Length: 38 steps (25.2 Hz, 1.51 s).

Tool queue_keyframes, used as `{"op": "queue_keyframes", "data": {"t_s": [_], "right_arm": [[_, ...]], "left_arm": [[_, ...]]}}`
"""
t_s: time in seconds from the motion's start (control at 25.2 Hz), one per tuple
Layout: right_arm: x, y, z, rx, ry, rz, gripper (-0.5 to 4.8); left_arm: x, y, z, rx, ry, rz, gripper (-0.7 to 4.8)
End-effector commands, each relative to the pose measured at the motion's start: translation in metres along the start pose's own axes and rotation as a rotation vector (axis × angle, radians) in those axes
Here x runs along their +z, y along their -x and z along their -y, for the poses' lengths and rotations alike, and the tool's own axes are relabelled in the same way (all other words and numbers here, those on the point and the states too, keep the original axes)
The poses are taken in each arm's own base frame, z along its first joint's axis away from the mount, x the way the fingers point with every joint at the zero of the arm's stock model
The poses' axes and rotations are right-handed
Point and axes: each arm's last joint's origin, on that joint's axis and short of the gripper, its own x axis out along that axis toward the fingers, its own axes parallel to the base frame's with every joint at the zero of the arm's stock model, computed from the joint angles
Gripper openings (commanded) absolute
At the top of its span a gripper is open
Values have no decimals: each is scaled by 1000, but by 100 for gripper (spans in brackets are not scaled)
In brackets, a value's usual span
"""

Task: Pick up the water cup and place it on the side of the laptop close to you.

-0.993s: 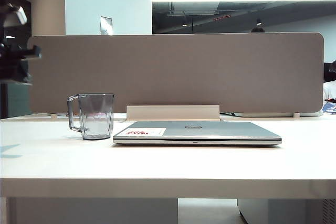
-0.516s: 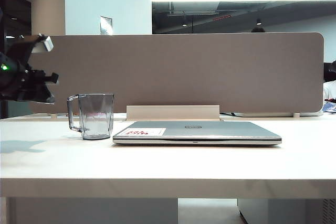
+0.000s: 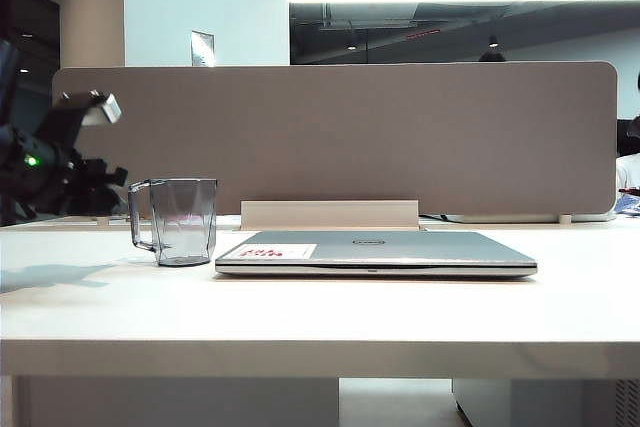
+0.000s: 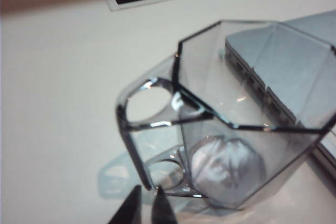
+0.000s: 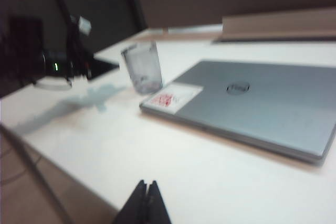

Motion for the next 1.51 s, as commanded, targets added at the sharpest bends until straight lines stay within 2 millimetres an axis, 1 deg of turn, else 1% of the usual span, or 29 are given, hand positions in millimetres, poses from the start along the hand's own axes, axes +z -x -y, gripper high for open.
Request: {"op": "queue_keyframes", "data": {"t_s": [0.04, 0.12, 0.2, 0.24, 0.28, 0.4, 0.52, 0.75, 0.87, 0.99, 1.23, 1.31, 1.51], "right_arm": [[11, 1, -1, -79, -21, 61, -3], [21, 4, -2, -137, -26, 78, -3], [30, 4, -4, -158, -23, 88, -3], [40, 4, -5, -164, -12, 86, -2], [48, 2, -6, -166, 0, 72, -2], [61, -4, -5, -173, -15, 43, -2], [75, -12, -2, -179, 2, 5, -2], [100, -32, 6, -165, -6, -30, -2], [105, -39, 9, -150, -14, -46, -2], [105, -47, 9, -124, -9, -46, -2], [98, -60, 3, -53, -18, -96, -2], [95, -65, -1, -21, 14, -114, -2], [93, -68, -3, -12, 25, -125, -2]], "left_arm": [[0, -7, 2, -12, -8, 5, 31], [-1, -12, 3, -13, -8, 0, 31], [-3, -16, 2, -13, -5, -5, 32], [-4, -17, 2, -13, -3, -6, 42], [-4, -18, 2, -13, -4, -5, 70], [-4, -19, 1, 5, -6, -5, 83], [0, -20, -2, 45, -9, 0, 84], [9, -26, -5, 54, -20, 33, 84], [6, -31, -5, 51, -20, 29, 83], [1, -36, -5, 51, -27, 49, 83], [-6, -43, -5, 55, -41, 88, 80], [-10, -48, -6, 55, -41, 88, 80], [-14, -56, -8, 53, -38, 81, 79]]}}
